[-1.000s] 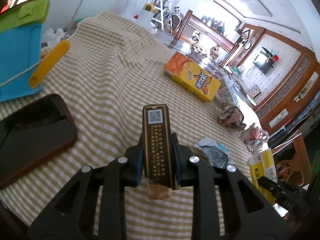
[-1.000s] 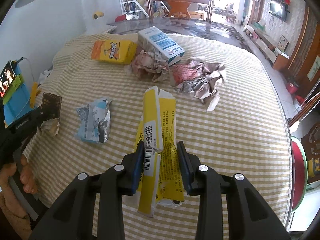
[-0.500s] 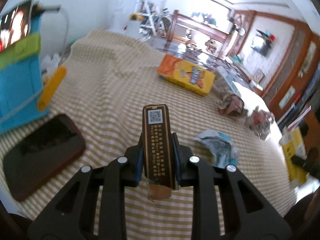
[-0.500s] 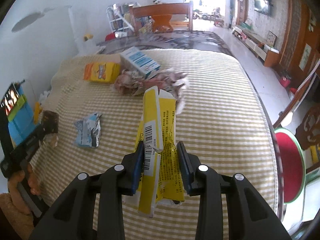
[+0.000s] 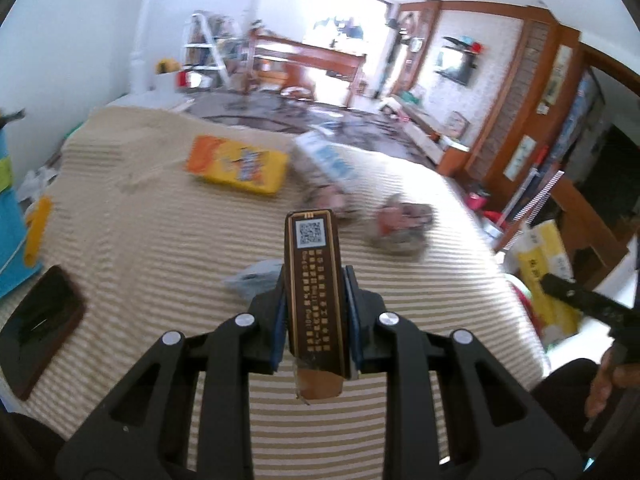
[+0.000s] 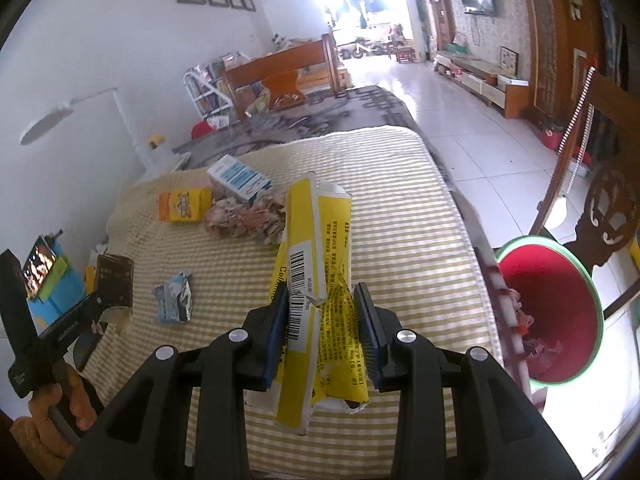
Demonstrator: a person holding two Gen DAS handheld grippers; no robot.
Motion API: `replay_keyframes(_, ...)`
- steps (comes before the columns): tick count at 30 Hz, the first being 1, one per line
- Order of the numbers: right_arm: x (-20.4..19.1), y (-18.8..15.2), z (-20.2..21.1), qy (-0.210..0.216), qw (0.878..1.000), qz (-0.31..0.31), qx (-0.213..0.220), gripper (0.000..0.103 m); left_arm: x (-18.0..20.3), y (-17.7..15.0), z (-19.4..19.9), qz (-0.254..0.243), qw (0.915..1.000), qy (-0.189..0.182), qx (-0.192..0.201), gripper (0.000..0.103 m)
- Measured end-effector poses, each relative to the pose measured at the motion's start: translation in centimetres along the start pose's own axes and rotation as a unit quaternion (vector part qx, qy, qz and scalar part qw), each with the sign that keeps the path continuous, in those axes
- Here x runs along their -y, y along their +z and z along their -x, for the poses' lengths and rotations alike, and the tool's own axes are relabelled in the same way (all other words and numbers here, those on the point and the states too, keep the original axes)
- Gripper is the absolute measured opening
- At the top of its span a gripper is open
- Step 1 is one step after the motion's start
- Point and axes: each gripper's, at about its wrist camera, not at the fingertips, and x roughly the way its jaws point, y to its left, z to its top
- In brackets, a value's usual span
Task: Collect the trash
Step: 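Carry the brown box and yellow wrapper toward the red bucket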
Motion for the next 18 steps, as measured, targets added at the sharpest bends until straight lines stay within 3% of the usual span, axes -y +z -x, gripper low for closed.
replay_keyframes(12,4.0,0.5,3.7,-0.005,0.999,-0.041,0.036,0.033,8.7,2.3,-1.0,-0.041,0.9953,-0.087,-0.014,0.024)
replay_keyframes(18,6.9,0.1,4.9,-0.008,0.996,-0.082,0.045,0.033,12.7,2.7,-2.4,-0.066,0.9913,-0.111,-0.027,0.024)
